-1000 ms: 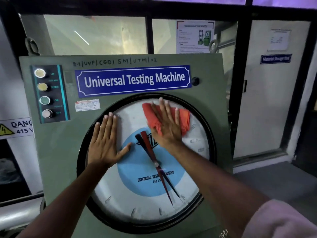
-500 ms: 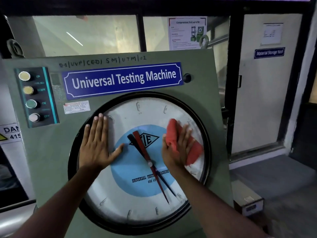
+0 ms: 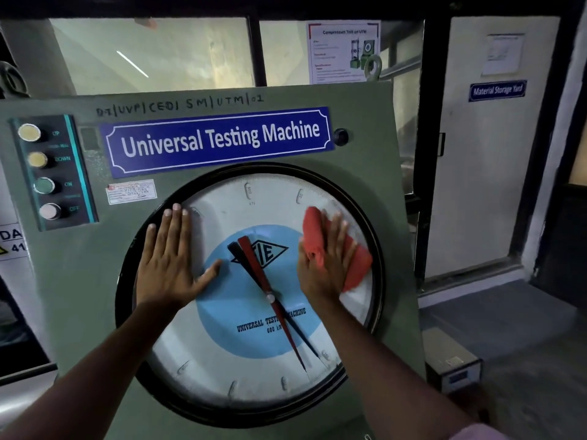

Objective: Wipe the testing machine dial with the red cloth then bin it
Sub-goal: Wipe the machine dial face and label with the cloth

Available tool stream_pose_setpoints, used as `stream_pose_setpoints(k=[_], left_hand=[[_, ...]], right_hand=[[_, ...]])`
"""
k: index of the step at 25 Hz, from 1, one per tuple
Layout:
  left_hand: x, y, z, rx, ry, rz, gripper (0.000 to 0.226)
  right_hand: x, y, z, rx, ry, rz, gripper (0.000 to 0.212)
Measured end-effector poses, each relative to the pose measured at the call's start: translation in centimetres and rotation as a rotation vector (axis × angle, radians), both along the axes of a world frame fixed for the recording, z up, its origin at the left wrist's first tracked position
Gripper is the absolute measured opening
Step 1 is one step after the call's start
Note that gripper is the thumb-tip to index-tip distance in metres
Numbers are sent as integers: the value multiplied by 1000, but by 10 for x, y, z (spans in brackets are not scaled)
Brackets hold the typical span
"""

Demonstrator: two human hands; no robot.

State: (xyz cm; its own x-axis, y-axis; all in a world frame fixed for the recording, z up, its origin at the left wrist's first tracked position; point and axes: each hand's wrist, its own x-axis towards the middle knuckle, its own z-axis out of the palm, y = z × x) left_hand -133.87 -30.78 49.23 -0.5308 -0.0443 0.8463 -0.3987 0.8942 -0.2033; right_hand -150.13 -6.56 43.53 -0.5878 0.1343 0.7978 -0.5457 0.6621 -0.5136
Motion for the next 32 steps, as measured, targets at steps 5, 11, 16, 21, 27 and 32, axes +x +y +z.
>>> stream_pose_setpoints(k=[5,11,16,21,27,32], left_hand=[[2,2,1,1,18,-14,113],[-1,0,-1,-10,29,-19,112],[0,1,0,-2,4,-13,111],[0,2,2,10,-3,-7,112],[-1,-2,0,-6,21,-9,111],[-2,-3,-2,-26,48,-17,109]], right_hand=[[9,-18,30,-27,-127,14,79],[-8,-28,72,312,231,147,88],[-14,27,-4,-12,-48,10,80],[4,42,-55,-48,-209,-22,77],[10,-34,64,-8,-37,83,86],[25,-46,31,432,285,183,87]])
